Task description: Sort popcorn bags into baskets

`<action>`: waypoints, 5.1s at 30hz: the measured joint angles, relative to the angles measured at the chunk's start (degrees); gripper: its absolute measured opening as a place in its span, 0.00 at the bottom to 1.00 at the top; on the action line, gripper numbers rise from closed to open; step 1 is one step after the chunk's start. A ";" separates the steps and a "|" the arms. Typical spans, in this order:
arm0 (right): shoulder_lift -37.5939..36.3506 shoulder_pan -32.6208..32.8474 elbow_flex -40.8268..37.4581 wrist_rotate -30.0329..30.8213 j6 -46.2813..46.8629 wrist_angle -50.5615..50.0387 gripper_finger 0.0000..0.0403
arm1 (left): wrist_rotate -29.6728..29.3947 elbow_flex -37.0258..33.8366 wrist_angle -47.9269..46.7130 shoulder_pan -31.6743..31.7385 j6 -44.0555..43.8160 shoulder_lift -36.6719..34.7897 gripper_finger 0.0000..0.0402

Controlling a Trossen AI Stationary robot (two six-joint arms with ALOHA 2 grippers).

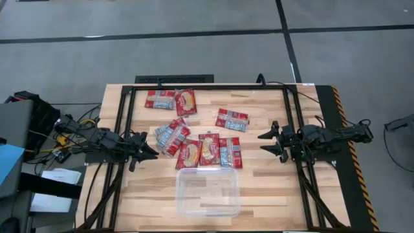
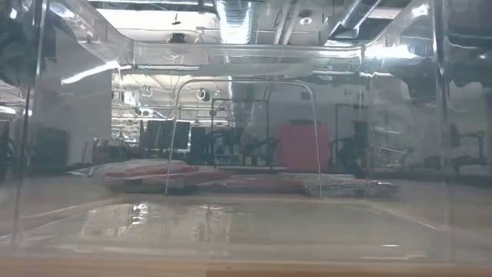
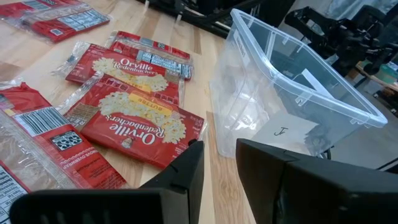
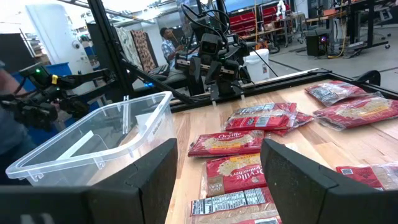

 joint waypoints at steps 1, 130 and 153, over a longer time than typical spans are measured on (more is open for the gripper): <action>0.02 -0.02 0.00 0.02 0.00 0.00 0.63 | -0.01 0.01 0.00 0.00 0.00 0.02 0.20; 0.02 0.02 1.62 27.05 -1.09 33.98 0.63 | 15.42 19.84 -0.37 45.19 0.25 67.25 0.32; 0.02 0.02 1.61 27.09 -1.05 33.96 0.63 | 21.63 37.54 -11.33 45.19 -0.51 67.84 0.00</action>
